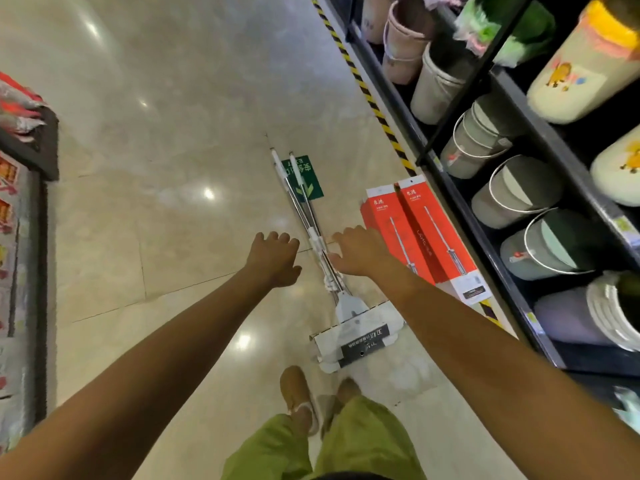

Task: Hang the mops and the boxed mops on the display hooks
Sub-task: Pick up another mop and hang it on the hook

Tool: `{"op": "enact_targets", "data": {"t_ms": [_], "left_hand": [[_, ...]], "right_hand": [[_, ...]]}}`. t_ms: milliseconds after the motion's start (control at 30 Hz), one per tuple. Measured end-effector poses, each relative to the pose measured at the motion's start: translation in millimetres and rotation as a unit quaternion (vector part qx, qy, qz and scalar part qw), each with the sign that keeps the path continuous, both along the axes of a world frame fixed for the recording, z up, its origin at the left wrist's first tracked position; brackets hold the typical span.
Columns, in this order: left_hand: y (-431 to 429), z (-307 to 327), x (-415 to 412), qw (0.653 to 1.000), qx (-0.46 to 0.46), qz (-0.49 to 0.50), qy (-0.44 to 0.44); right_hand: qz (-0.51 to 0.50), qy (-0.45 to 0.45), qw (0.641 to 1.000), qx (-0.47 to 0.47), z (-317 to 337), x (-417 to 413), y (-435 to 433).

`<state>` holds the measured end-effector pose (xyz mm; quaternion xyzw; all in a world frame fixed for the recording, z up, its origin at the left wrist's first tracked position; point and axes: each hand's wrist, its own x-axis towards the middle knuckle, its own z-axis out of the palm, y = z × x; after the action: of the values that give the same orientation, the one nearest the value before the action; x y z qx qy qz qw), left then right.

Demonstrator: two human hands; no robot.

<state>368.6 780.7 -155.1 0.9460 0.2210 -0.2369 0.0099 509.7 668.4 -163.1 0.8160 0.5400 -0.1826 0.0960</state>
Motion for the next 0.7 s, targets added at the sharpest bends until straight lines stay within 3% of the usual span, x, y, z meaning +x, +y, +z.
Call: {"op": "enact_targets", "data": {"t_ms": [300, 700], "left_hand": [[33.9, -52.7, 56.3, 0.999, -0.026, -0.03, 0.019], [59.1, -144.8, 110.4, 0.998, -0.056, -0.001, 0.017]], "right_hand": [[-0.018, -0.015, 0.999, -0.03, -43.6, 42.5, 20.9], [-0.031, 0.047, 0.998, -0.041, -127.1, 94.5, 44.5]]}}
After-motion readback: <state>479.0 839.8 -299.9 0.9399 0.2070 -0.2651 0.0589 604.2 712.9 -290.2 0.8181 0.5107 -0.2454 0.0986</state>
